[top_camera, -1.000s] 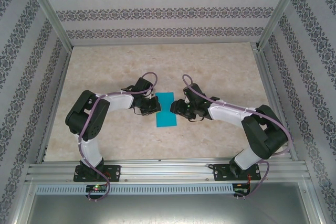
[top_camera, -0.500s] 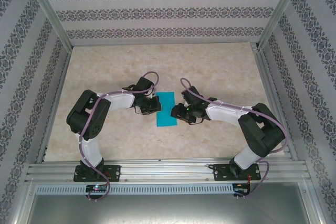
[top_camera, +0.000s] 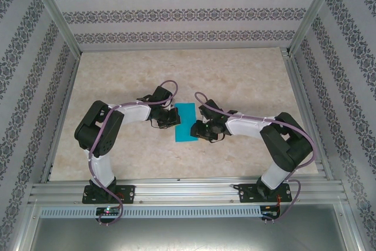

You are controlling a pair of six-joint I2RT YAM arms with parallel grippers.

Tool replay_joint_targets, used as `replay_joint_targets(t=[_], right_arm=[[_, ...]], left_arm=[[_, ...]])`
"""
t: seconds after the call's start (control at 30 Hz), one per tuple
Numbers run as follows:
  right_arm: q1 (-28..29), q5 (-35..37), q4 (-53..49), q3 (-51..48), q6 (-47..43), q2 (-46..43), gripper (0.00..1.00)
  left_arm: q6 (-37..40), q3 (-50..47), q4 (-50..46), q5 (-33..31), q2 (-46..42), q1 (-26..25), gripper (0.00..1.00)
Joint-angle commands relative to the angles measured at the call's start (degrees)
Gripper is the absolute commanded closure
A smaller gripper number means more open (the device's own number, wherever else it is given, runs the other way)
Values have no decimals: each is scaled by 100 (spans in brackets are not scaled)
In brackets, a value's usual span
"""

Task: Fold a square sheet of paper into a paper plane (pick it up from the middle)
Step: Third fold the triangle at the center of the table.

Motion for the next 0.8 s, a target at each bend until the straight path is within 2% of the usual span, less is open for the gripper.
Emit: replay_joint_targets(t=[0.0, 0.2, 0.37, 0.6, 0.77], right_arm=[[122, -193, 59, -10, -23, -8, 65], [116, -324, 433, -241, 268, -251, 67], [114, -168, 520, -385, 536, -420, 71], [60, -42, 423, -442, 881, -560, 83], [-7, -39, 462, -536, 1187, -697, 98]], left_arm=[[62, -174, -312, -415, 230, -38, 100], [41, -200, -291, -403, 239, -38, 100], [34, -202, -283, -398, 230, -38, 100], [33, -198, -275, -368, 208, -38, 100], [36, -142, -213, -206, 86, -38, 100]])
